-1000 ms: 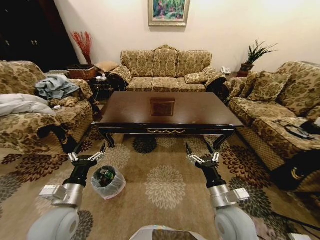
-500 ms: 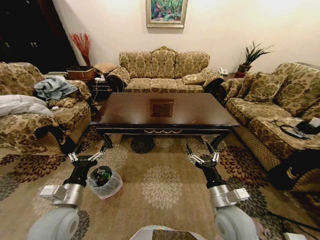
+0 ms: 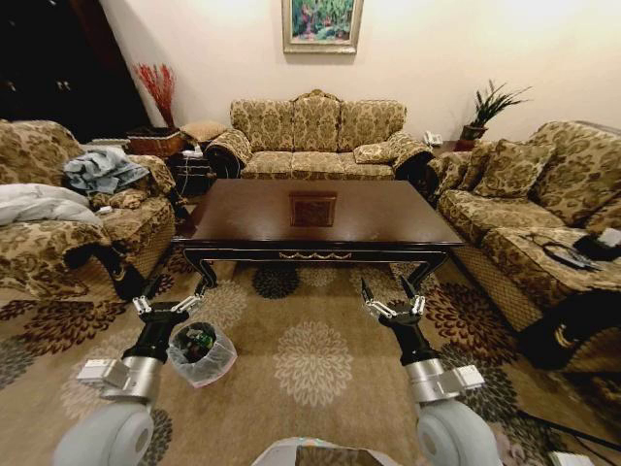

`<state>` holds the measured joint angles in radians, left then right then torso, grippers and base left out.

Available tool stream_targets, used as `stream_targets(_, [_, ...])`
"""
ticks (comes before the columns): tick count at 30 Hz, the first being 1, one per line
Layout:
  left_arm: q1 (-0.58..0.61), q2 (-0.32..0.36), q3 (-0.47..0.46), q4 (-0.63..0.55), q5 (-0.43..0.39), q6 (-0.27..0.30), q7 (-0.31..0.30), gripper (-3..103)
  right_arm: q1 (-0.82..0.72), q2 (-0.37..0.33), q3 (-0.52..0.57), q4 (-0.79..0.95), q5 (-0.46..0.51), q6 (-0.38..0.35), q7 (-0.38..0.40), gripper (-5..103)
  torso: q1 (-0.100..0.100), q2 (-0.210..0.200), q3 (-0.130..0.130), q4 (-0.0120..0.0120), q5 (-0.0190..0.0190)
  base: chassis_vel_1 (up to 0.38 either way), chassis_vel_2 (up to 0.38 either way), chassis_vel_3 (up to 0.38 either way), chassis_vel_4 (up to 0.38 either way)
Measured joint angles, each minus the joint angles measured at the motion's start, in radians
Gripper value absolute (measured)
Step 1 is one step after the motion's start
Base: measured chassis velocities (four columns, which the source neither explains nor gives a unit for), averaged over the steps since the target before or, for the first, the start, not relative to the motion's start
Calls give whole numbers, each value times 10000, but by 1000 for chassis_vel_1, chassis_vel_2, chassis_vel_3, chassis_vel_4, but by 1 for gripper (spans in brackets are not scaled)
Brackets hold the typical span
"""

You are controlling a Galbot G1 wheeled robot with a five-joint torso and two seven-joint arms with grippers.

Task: Move to the front of the table and place the trash on the table into the trash bin.

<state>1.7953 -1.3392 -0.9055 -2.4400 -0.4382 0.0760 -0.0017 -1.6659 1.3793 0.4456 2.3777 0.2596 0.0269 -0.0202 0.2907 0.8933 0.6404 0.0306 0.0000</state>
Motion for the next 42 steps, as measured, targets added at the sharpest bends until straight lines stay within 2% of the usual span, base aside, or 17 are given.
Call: stream_targets(42, [0, 0, 0, 0, 0, 0, 0, 100, 0, 0, -1, 0, 0, 0, 0, 100, -1, 0, 0, 0, 0, 0, 0, 0, 0])
